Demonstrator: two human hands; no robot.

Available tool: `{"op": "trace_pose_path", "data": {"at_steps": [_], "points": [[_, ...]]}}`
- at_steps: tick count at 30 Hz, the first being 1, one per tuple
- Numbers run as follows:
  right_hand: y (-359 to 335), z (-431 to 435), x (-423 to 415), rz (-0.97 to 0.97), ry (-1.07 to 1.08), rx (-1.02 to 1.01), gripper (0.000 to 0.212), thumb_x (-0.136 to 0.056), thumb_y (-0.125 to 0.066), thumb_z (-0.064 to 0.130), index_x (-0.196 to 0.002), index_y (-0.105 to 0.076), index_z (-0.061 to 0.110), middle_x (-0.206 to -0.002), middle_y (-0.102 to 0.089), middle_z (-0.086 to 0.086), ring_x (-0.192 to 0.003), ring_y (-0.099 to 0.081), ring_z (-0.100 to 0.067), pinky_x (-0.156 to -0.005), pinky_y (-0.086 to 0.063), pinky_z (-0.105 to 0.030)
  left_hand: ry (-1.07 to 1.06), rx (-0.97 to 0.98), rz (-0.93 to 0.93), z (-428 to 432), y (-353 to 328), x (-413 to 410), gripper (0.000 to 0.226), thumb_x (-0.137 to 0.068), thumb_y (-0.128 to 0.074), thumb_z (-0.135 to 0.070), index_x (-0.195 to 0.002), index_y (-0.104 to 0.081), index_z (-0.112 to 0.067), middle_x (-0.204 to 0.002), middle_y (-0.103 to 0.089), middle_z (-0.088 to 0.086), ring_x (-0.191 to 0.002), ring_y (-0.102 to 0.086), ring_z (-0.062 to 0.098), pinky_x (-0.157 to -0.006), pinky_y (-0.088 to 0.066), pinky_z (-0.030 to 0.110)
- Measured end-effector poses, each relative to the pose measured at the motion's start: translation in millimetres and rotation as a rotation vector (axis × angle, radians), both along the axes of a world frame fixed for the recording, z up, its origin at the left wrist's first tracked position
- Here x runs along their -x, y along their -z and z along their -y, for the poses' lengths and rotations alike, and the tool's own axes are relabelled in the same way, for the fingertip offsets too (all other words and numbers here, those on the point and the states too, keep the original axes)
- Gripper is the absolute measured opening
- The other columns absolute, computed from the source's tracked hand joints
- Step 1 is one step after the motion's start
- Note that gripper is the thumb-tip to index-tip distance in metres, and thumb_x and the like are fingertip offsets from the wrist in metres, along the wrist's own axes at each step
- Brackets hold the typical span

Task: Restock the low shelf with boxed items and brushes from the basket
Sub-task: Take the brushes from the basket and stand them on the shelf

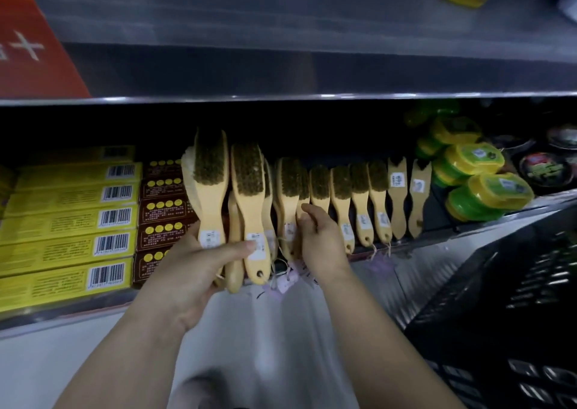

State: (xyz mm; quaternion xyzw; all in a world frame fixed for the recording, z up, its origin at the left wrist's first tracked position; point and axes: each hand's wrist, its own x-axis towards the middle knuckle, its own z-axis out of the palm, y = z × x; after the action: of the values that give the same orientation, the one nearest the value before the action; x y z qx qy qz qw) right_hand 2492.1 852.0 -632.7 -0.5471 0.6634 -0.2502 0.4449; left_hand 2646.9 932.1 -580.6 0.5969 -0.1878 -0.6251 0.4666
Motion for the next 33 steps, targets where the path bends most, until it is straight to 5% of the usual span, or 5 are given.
{"op": "trace_pose_path", "data": {"at_steps": [5,8,17,28,33], "points": [[7,-24,24,0.127,-0.059,0.022,0.022,-0.094,-0.052,0.011,-0.111,-0.051,0.026,-0.091,-0.062,0.009,-0.084,-0.063,-0.004,-0.071,-0.050,-0.015,0.020,-0.003,0.001,-3,8,2,0.052,-0.055,-0.074,-0.013,-0.106,-0.064,-0.013,-0.092,-0.074,0.012,-0.076,-0.071,0.023,-0.071,-0.056,0.040],[13,-42,22,-0.046,-0.203,0.107,0.042,-0.083,-0.063,0.001,-0.121,-0.052,0.017,-0.088,-0.060,0.007,-0.082,-0.061,-0.014,-0.077,-0.053,-0.029,-0.010,0.009,-0.027,-1,10,12,0.045,-0.060,-0.074,-0.007,-0.104,-0.064,-0.011,-0.094,-0.070,0.018,-0.079,-0.066,0.029,-0.080,-0.053,0.048],[-4,-59,31,-0.345,-0.340,0.239,0.008,-0.075,-0.065,0.025,-0.078,-0.065,0.017,-0.071,-0.064,0.006,-0.073,-0.059,-0.014,-0.077,-0.048,-0.031,-0.018,0.059,-0.038,1,11,19,0.048,-0.061,-0.072,-0.008,-0.107,-0.063,-0.015,-0.084,-0.075,0.003,-0.070,-0.072,0.015,-0.048,-0.052,0.024],[-9,-13,2,-0.356,-0.210,0.142,0.035,-0.094,-0.049,0.034,-0.125,-0.047,0.018,-0.096,-0.067,-0.004,-0.090,-0.063,-0.026,-0.073,-0.051,-0.037,0.023,0.080,0.018,1,18,16,0.029,-0.077,-0.068,0.001,-0.099,-0.060,-0.016,-0.062,-0.068,-0.005,-0.054,-0.065,0.009,-0.042,-0.046,0.020],[-31,-23,10,0.322,-0.119,-0.030,0.033,-0.095,-0.048,0.038,-0.084,-0.069,0.016,-0.077,-0.069,-0.001,-0.072,-0.064,-0.015,-0.061,-0.050,-0.026,0.027,0.129,0.015,5,17,29,0.031,-0.078,-0.068,0.002,-0.106,-0.058,-0.009,-0.069,-0.070,0.007,-0.060,-0.066,0.025,-0.047,-0.050,0.029]]}}
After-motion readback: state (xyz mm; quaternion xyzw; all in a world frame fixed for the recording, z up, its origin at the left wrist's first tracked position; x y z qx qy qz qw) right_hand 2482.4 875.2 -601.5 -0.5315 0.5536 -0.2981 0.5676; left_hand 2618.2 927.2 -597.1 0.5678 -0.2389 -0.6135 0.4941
